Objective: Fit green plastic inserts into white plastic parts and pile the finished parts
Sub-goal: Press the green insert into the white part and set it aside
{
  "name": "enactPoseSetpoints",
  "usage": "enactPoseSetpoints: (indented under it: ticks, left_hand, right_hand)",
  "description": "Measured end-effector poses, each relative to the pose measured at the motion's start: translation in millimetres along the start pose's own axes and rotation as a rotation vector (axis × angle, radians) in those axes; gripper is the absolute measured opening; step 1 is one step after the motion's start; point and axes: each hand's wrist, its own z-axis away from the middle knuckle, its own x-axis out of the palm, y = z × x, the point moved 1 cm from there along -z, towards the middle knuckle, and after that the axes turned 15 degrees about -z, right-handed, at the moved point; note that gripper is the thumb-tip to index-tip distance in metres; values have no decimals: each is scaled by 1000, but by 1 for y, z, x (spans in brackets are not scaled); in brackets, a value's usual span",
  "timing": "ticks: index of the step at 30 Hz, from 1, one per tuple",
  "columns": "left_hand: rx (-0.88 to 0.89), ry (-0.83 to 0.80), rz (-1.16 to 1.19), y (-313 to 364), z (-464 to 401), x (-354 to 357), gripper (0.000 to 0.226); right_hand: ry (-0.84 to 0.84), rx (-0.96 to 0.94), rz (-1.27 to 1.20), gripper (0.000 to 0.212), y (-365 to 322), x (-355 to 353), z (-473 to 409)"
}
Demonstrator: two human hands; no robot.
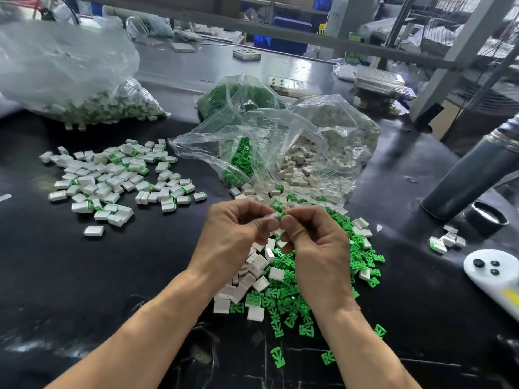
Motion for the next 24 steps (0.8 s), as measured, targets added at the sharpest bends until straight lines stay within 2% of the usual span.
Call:
enactPoseSetpoints:
  ticks: [12,18,21,24]
  left_hand:
    - [10,-3,-7,-2,-2,2,20]
    - [77,-40,-18,-4,-5,-6,15]
    - [106,-45,-5,-1,-5,-6,8]
    - [136,-83,1,1,-2,-2,12]
  right_hand:
    - [11,41,-43,28,-1,1,3]
    - [-34,56,-52,18,-6,4,4]
    - [-42,90,-99,28,-9,4,3]
    - [-67,156,-152,53,-9,6,3]
